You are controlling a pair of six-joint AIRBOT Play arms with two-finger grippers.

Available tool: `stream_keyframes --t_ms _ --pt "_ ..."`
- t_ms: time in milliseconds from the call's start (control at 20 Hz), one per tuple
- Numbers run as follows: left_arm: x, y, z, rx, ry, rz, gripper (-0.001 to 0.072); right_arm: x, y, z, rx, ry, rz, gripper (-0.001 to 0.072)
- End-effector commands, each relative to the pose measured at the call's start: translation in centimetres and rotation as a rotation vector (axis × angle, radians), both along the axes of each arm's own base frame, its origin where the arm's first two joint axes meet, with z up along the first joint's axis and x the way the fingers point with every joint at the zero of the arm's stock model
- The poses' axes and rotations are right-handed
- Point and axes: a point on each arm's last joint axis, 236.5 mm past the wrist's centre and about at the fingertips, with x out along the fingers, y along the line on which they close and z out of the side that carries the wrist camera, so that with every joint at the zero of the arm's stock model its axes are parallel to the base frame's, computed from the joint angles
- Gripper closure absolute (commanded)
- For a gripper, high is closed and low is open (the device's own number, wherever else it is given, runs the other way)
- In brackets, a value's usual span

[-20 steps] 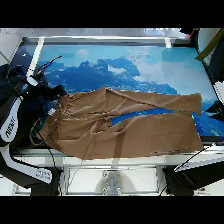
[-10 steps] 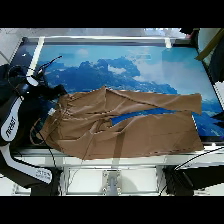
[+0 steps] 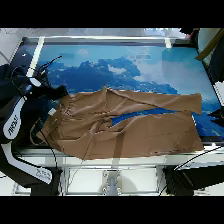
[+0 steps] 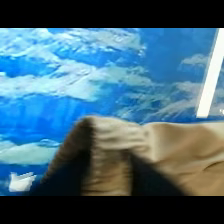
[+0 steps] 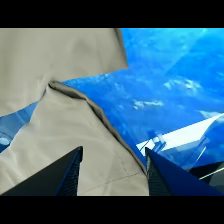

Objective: Fold the clothes and pants, and hang the long-sleeved shirts on hangers.

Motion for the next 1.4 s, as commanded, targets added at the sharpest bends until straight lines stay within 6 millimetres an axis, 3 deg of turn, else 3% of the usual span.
stream_keyframes --t_ms 0,200,350,600,800,1100,1350 --pt "0.1 -0.5 0.0 -0.009 -0.007 -0.010 0.0692 -0.1 0.4 -0.3 0.002 0.001 0.021 0.0266" --pt "0.2 -0.5 0.1 -0.009 -0.010 -0.010 0.0693 -1.7 1.5 -3.2 0.014 0.040 0.035 0.0264" --pt "0.2 -0.4 0.4 -0.007 -0.015 -0.010 0.0692 -0.3 1.6 -4.7 0.022 -0.016 -0.051 0.0262" --pt "0.2 0.0 0.3 0.007 -0.016 -0.009 0.0692 4.9 -0.1 -3.4 -0.005 -0.188 -0.205 0.0265" --pt "0.3 0.2 0.3 0.008 -0.018 -0.006 0.0692 7.1 1.0 -4.5 -0.050 -0.180 -0.167 0.0266" --pt "0.1 0.1 0.3 0.005 -0.012 -0.008 0.0692 7.1 2.1 -5.1 -0.002 -0.144 -0.178 0.0266" --pt "0.1 0.1 0.4 0.004 -0.011 -0.010 0.0693 6.7 2.9 -3.9 0.006 -0.147 -0.138 0.0267"
